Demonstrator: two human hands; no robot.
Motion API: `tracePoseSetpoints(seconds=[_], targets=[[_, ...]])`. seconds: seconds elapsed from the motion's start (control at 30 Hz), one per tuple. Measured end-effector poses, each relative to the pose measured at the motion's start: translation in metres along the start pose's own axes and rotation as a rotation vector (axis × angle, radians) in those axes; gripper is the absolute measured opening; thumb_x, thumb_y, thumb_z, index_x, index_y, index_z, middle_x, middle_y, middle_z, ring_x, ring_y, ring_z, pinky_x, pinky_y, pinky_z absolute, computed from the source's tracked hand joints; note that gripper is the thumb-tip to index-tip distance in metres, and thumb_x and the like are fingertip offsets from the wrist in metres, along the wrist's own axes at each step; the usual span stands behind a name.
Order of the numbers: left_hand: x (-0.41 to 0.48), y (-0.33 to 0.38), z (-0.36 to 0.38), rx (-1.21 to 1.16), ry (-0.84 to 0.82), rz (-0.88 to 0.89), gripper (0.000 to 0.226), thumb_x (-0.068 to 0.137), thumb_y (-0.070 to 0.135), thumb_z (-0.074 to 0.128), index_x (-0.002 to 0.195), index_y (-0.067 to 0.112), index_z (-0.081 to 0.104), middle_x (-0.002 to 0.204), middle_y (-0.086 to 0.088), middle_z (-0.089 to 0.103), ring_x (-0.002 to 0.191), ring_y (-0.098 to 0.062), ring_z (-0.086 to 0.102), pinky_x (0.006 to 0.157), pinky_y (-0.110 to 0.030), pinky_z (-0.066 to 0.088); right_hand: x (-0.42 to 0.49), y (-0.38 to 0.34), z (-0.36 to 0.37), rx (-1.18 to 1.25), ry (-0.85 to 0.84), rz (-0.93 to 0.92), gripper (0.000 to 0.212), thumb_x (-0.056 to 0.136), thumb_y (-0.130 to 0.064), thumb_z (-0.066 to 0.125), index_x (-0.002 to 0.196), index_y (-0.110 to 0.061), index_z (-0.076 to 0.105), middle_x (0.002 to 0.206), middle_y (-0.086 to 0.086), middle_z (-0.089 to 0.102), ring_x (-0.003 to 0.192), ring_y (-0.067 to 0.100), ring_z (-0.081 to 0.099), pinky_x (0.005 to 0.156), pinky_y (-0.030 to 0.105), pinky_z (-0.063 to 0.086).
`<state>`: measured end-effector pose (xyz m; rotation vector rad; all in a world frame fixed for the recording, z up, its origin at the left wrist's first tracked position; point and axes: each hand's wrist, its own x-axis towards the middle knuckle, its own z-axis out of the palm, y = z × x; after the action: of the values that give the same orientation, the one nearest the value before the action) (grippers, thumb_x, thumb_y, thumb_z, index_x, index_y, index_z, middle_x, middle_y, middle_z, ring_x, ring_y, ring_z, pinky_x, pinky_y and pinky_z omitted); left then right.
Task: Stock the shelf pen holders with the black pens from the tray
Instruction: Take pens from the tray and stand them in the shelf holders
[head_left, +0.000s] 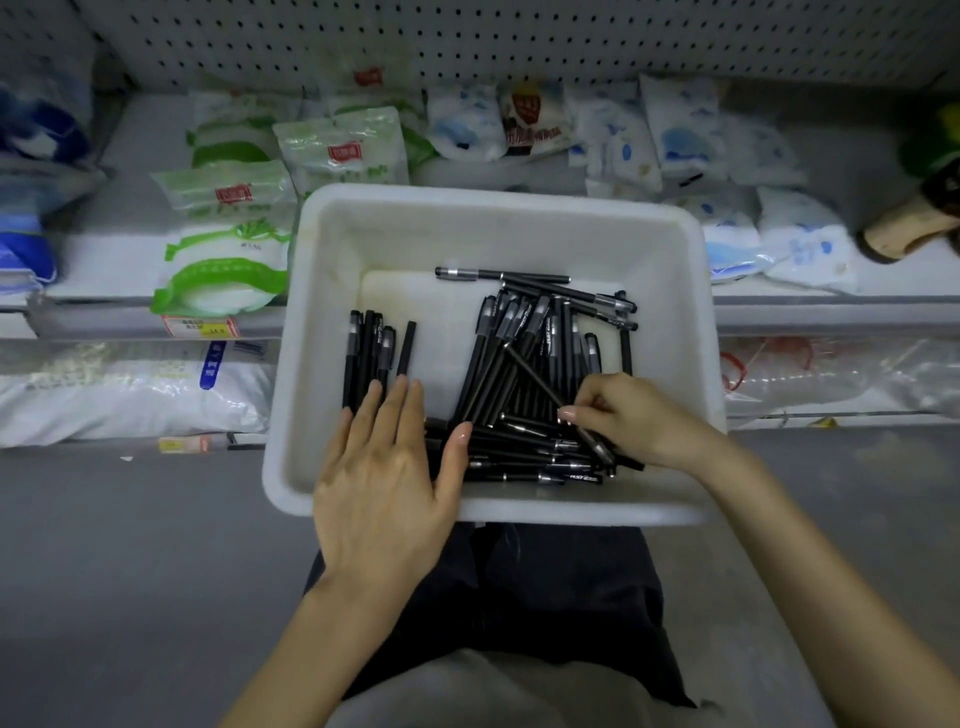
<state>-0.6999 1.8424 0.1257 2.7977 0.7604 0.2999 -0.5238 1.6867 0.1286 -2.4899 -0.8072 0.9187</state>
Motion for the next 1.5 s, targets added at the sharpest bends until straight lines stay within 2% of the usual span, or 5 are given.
tracePoseSetpoints(seconds=[0.2,0.37,0.63,1.0,1.5], targets=[[0.014,0.005,-0.021,-0.319,0.023,-0.011,0.071,0.095,0.057,0.02,0.14,0.009,0.048,0.143,-0.004,0.049,0.136,-0.016,0.039,0.109,-0.029,0.029,-0.02,-0.02,-0.021,0.518,0.008,-0.073,0.019,0.099,-0.018,0.045,0.084,-0.005,0.046,0.065,0.008,0.066,0.055,0.02,0.065,0.06,0.038,0.05],[0.05,0.023,-0.069,-0.514,0.199,0.111,0.059,0.096,0.047,0.03,0.14,0.012,0.048,0.141,0.001,0.048,0.131,-0.006,0.038,0.108,-0.009,0.021,-0.05,-0.045,-0.067,0.689,0.158,-0.139,0.011,0.094,-0.009,0.054,0.083,-0.008,0.057,0.053,-0.002,0.053,0.04,0.01,0.043,0.042,0.018,0.037],[0.139,0.079,-0.166,-0.384,0.523,0.485,0.047,0.101,0.035,0.033,0.134,0.007,0.05,0.132,-0.007,0.055,0.123,-0.017,0.045,0.102,-0.026,0.032,-0.084,-0.089,-0.198,0.923,0.666,-0.466,0.006,0.072,-0.017,0.069,0.073,-0.018,0.075,0.072,-0.005,0.068,0.063,0.004,0.056,0.06,0.013,0.046],[0.234,0.119,-0.184,0.025,0.654,0.641,0.047,0.101,0.032,0.036,0.13,0.0,0.055,0.13,-0.015,0.058,0.121,-0.029,0.053,0.106,-0.04,0.034,-0.069,-0.134,-0.335,0.806,1.065,-0.724,0.033,0.081,-0.008,0.073,0.105,-0.012,0.052,0.074,0.001,0.071,0.07,0.009,0.067,0.067,0.019,0.051],[0.249,0.114,-0.165,-0.007,0.71,0.657,0.052,0.102,0.038,0.03,0.135,0.004,0.05,0.132,-0.01,0.056,0.126,-0.021,0.045,0.114,-0.037,0.024,-0.008,-0.16,-0.35,0.628,1.132,-0.901,0.037,0.084,-0.002,0.069,0.101,-0.016,0.039,0.073,0.01,0.061,0.058,0.019,0.066,0.057,0.027,0.054]])
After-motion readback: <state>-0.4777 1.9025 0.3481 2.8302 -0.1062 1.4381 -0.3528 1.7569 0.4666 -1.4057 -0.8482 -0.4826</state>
